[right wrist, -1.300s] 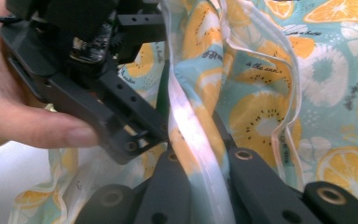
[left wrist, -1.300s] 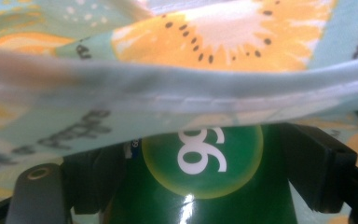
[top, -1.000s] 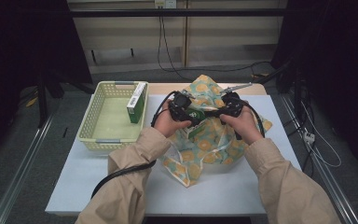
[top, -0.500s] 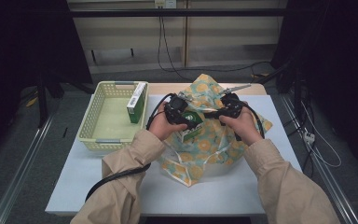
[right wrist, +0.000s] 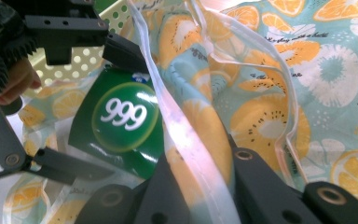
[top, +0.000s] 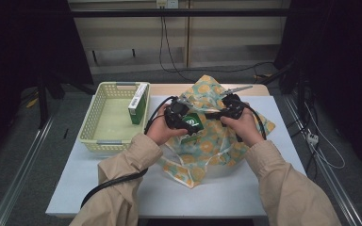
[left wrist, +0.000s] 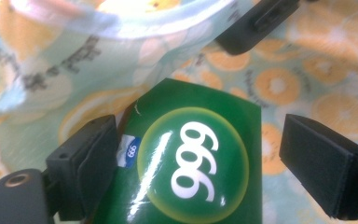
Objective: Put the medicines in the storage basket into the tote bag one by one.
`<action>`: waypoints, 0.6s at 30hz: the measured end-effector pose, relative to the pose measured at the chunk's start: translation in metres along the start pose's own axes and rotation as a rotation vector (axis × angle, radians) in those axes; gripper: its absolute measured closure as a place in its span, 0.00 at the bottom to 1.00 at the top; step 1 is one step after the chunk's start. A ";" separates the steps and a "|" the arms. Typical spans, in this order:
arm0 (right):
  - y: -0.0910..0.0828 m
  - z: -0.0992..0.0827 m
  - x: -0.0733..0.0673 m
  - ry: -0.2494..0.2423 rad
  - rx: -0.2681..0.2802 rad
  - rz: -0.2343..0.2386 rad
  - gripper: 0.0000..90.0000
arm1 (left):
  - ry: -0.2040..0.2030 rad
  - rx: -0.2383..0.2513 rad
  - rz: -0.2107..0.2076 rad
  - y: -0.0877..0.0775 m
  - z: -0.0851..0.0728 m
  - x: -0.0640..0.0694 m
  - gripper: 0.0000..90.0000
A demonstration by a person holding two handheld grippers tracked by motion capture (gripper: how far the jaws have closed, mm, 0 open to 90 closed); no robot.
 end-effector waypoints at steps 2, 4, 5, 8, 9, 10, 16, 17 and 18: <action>-0.002 0.001 0.001 0.003 0.005 -0.003 1.00 | 0.031 0.012 0.025 -0.002 0.003 0.001 0.16; -0.003 0.001 0.002 0.003 0.003 -0.004 1.00 | 0.035 0.031 0.014 -0.007 0.009 0.002 0.22; -0.003 0.001 0.002 0.004 0.004 -0.005 1.00 | 0.056 0.037 0.016 -0.011 0.010 0.002 0.31; -0.003 0.001 0.002 0.006 0.008 -0.002 1.00 | 0.051 0.012 0.019 -0.016 0.011 -0.002 0.35; -0.003 0.001 0.002 0.005 0.007 -0.002 1.00 | 0.037 -0.002 0.028 -0.018 0.009 -0.004 0.33; -0.003 0.001 0.002 0.003 0.007 -0.003 1.00 | 0.039 -0.013 0.034 -0.021 0.007 -0.006 0.34; -0.005 0.001 0.002 0.000 0.011 -0.004 1.00 | 0.020 -0.073 -0.022 -0.044 -0.017 -0.003 0.66; -0.006 0.002 0.002 0.000 0.013 -0.006 1.00 | 0.035 -0.080 -0.034 -0.048 -0.022 0.001 0.77; -0.006 0.002 0.002 0.002 0.013 -0.006 1.00 | 0.035 -0.105 -0.048 -0.051 -0.028 0.004 0.83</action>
Point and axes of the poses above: each handheld gripper's, and its own axes: y roughly forward along the jaws, z roughly out of its top, x roughly to its right, the point moved 8 cm from there along y, roughly forward along the jaws, and after that the axes turned 14 degrees about z, right-handed, at the moved point
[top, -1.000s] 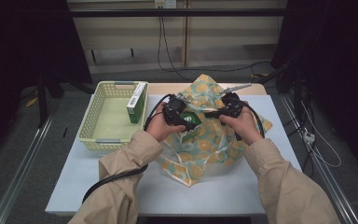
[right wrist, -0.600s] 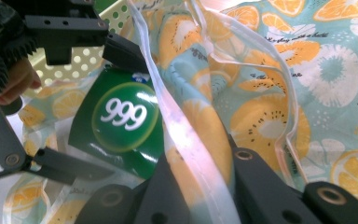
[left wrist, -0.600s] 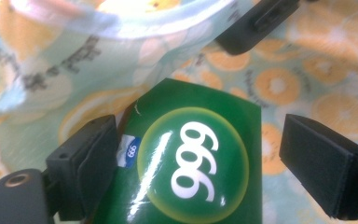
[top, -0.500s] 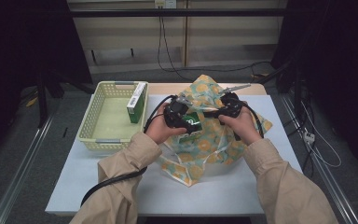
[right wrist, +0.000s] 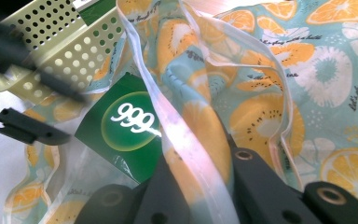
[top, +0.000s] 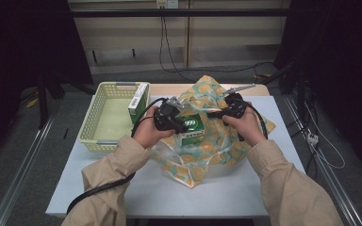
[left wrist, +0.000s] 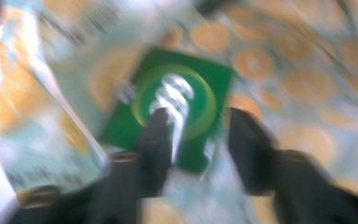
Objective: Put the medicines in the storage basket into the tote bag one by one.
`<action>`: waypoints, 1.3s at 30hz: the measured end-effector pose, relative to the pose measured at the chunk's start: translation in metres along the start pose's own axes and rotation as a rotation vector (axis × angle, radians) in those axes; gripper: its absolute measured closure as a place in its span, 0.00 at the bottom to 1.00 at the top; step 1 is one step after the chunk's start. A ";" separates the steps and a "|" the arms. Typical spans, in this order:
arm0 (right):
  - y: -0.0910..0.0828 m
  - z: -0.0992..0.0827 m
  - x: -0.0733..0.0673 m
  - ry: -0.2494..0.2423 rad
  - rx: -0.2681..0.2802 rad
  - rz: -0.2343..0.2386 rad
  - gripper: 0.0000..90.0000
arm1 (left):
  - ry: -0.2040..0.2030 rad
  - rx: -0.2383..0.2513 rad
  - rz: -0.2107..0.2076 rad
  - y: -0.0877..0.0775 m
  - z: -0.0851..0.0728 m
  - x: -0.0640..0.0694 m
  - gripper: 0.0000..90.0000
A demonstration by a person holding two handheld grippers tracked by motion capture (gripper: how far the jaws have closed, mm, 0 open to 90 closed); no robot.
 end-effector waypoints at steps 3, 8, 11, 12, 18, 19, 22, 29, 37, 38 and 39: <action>0.000 0.000 0.000 0.000 0.001 -0.001 1.00 | -0.002 -0.063 -0.006 -0.002 -0.018 0.005 0.96; 0.000 0.001 -0.002 -0.006 0.002 0.002 1.00 | -0.009 -0.121 0.024 0.019 -0.035 0.004 1.00; -0.001 0.001 -0.004 -0.008 -0.002 0.002 1.00 | -0.050 -0.092 0.022 0.036 -0.026 0.006 1.00; -0.001 0.001 -0.004 -0.007 0.000 0.002 1.00 | -0.059 -0.081 0.023 0.042 -0.022 0.006 1.00; -0.005 0.002 -0.006 -0.008 -0.001 -0.001 1.00 | -0.109 0.006 0.058 0.069 0.013 0.003 1.00; -0.005 0.002 -0.006 -0.008 -0.003 -0.003 1.00 | -0.108 0.007 0.061 0.072 0.016 0.002 1.00; -0.005 0.001 -0.006 -0.008 -0.006 -0.006 1.00 | -0.149 0.022 0.063 0.073 0.020 0.001 0.90; -0.004 0.001 -0.006 -0.009 -0.006 -0.001 1.00 | -0.149 0.004 0.082 0.012 0.013 -0.012 0.39; 0.000 0.001 -0.007 -0.007 -0.008 0.006 1.00 | -0.292 -0.023 0.295 -0.040 -0.013 -0.109 0.19; 0.000 0.001 -0.007 -0.007 -0.009 0.006 1.00 | -0.314 -0.029 0.319 -0.039 -0.019 -0.121 0.18; -0.001 0.001 -0.007 -0.007 -0.010 0.005 1.00 | -0.329 -0.035 0.342 -0.037 -0.024 -0.131 0.18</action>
Point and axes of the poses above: each handheld gripper's, and its own axes: y roughly forward along the jaws, z roughly out of its top, x roughly to its right, the point moved 8 cm from there along y, roughly forward along the jaws, and after that the axes turned 14 degrees about z, right-handed, at the moved point
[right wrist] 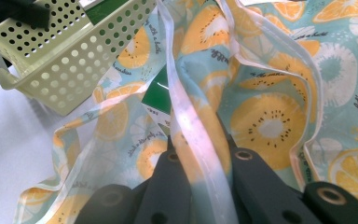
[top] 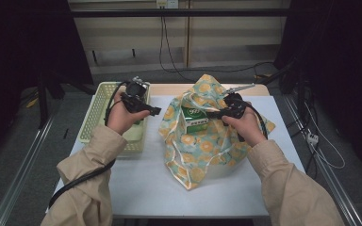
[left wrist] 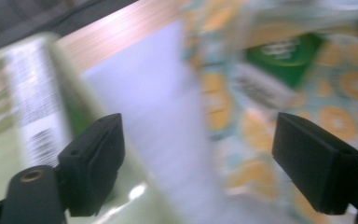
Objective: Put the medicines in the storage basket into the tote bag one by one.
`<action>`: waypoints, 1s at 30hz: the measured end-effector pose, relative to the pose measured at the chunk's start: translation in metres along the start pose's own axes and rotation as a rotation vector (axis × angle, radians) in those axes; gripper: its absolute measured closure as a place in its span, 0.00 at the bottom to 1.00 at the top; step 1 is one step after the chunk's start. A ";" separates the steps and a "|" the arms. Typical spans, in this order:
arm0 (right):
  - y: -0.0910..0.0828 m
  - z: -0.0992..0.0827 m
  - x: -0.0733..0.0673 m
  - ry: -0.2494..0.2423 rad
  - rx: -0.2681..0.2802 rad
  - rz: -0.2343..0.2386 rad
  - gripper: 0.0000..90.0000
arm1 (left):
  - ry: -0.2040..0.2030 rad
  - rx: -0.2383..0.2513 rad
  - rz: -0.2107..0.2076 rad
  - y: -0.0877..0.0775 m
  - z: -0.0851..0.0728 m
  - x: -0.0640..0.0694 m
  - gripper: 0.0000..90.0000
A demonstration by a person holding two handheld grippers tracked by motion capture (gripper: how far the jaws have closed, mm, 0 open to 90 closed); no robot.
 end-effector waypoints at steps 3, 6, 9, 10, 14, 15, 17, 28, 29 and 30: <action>-0.002 0.000 -0.001 0.000 -0.002 0.002 1.00 | -0.030 -0.023 0.053 0.016 -0.007 -0.025 0.17; -0.004 0.000 -0.001 0.000 -0.004 0.007 1.00 | -0.048 -0.051 0.090 0.030 -0.013 -0.039 0.17; -0.005 0.000 -0.001 0.000 -0.005 0.007 1.00 | -0.051 -0.072 0.119 0.041 -0.019 -0.047 0.19; -0.005 0.000 0.000 0.001 -0.005 0.005 1.00 | -0.041 -0.086 0.115 0.044 -0.022 -0.048 0.21; -0.005 0.000 -0.001 -0.002 -0.006 0.007 1.00 | -0.032 -0.116 0.130 0.053 -0.032 -0.049 0.46; -0.005 0.000 -0.002 -0.003 -0.007 0.007 1.00 | -0.039 -0.115 0.119 0.054 -0.034 -0.048 0.55; -0.005 -0.001 -0.001 -0.003 -0.007 0.004 1.00 | -0.085 -0.133 0.150 0.053 -0.037 -0.052 0.64; -0.007 -0.003 0.004 0.006 0.005 -0.009 1.00 | -0.132 -0.046 0.136 -0.033 -0.023 -0.072 0.70; -0.007 -0.003 0.004 0.008 0.007 -0.008 1.00 | -0.141 -0.031 0.122 -0.042 -0.022 -0.070 0.70; -0.007 -0.002 0.004 0.008 0.007 -0.010 1.00 | -0.132 -0.018 0.099 -0.051 -0.022 -0.068 0.70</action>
Point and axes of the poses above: each handheld gripper's, and its own axes: y roughly forward along the jaws, z roughly out of its top, x roughly to its right, the point moved 8 cm from there along y, roughly forward along the jaws, and after that the axes turned 14 degrees about z, right-handed, at the moved point
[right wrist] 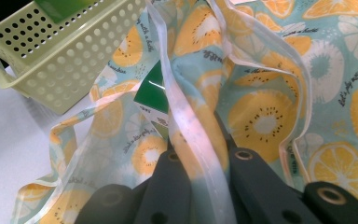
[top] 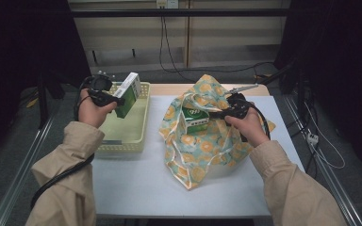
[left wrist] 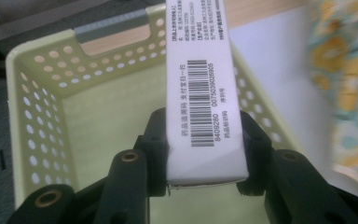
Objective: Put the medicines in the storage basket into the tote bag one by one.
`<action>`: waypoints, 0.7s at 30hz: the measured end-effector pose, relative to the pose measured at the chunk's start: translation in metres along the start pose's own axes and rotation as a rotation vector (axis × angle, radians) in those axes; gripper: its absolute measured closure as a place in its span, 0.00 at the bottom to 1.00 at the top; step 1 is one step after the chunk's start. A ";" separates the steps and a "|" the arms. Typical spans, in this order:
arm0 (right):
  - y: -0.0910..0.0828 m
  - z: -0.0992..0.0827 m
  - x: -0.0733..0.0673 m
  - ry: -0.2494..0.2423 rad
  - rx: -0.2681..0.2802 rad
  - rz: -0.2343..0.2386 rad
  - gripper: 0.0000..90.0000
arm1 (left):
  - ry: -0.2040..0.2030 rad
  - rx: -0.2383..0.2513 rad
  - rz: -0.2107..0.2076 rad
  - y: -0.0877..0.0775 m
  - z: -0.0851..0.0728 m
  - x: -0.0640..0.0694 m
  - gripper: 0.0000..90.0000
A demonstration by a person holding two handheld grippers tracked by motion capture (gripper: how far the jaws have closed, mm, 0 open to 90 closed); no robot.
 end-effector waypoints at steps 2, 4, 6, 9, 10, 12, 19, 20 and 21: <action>0.000 0.001 -0.001 0.000 0.003 0.000 1.00 | 0.028 0.016 -0.064 -0.016 -0.002 0.010 0.70; 0.000 0.001 -0.002 -0.001 0.005 0.000 1.00 | 0.053 0.026 -0.112 -0.027 -0.006 0.026 0.70; -0.001 0.002 -0.002 -0.001 0.005 -0.003 1.00 | 0.096 0.040 -0.159 -0.036 -0.010 0.044 0.70; -0.002 0.002 -0.002 -0.003 0.005 -0.008 1.00 | 0.173 0.057 -0.211 -0.045 -0.016 0.075 0.70; -0.002 0.002 -0.003 -0.003 0.005 -0.008 1.00 | 0.192 0.064 -0.239 -0.048 -0.018 0.085 0.70; -0.004 0.002 -0.003 -0.004 0.004 -0.013 1.00 | 0.226 0.072 -0.286 -0.052 -0.022 0.107 0.70; -0.008 0.005 -0.007 -0.012 0.006 -0.022 1.00 | 0.356 0.040 -0.367 -0.043 -0.042 0.168 0.70; -0.009 0.006 -0.008 -0.015 0.005 -0.023 1.00 | 0.366 0.034 -0.372 -0.037 -0.045 0.174 0.70; -0.010 0.007 -0.009 -0.016 0.007 -0.023 1.00 | 0.369 0.026 -0.384 -0.030 -0.048 0.182 0.70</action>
Point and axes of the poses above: each handheld gripper's, and its own axes: y roughly forward along the jaws, z roughly out of its top, x roughly to its right, the point moved 8 cm from there along y, roughly forward along the jaws, and after that the axes turned 14 degrees about z, right-handed, at the moved point
